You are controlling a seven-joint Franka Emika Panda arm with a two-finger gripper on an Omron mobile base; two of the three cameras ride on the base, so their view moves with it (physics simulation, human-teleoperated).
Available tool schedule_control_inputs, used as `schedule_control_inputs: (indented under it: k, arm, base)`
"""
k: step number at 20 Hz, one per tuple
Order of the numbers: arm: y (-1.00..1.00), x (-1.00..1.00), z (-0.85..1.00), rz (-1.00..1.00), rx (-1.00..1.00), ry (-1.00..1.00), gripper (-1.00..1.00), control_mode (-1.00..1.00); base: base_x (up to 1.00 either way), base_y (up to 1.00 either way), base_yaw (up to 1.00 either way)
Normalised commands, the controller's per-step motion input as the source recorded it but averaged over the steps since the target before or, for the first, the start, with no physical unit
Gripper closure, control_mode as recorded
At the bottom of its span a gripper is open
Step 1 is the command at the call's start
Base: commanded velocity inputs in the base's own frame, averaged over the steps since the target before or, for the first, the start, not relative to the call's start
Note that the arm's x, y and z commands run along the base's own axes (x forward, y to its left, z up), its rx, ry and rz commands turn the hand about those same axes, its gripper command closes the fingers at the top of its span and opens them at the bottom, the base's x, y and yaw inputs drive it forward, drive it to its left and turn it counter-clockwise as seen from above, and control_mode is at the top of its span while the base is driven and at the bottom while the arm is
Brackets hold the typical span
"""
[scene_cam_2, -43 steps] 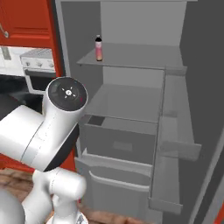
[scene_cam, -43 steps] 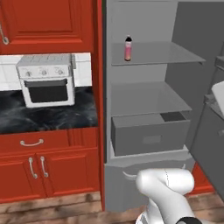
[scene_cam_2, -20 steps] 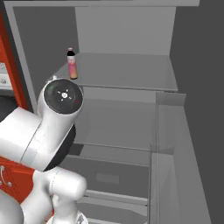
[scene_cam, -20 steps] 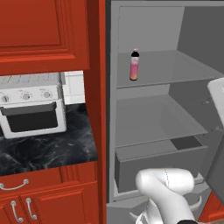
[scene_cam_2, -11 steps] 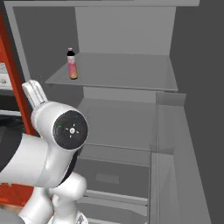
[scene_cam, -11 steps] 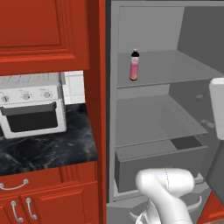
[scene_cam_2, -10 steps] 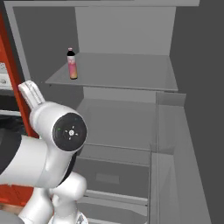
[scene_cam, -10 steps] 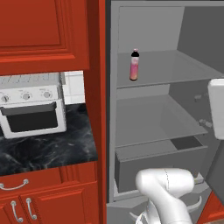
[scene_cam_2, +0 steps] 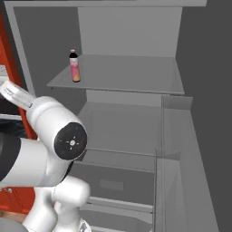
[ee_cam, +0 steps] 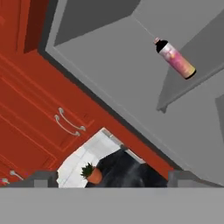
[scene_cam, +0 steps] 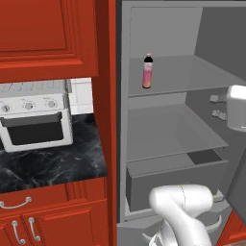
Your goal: Open the fridge, grab two sodas, and place both sodas inside the bowl with ice on the dining counter.
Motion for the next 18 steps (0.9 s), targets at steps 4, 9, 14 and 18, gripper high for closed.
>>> schedule_control_inputs:
  k: [4,9,14,18]
  arm:
    - [-0.13,0.01,0.25,-0.04,-0.37,-0.28,-1.00,-1.00]
    - [-0.05,0.05,0.03,-0.06,-0.37,-0.15,-1.00,-1.00]
    - [0.10,0.27,-0.02,0.00,-0.16,-0.06,-1.00,-1.00]
    - [-0.02,0.39,-0.03,0.00,-0.12,0.00,-1.00,-1.00]
  base:
    - [0.00,0.00,0.00]
    - [0.00,0.00,0.00]
    - [0.00,0.00,0.00]
    - [0.00,0.00,0.00]
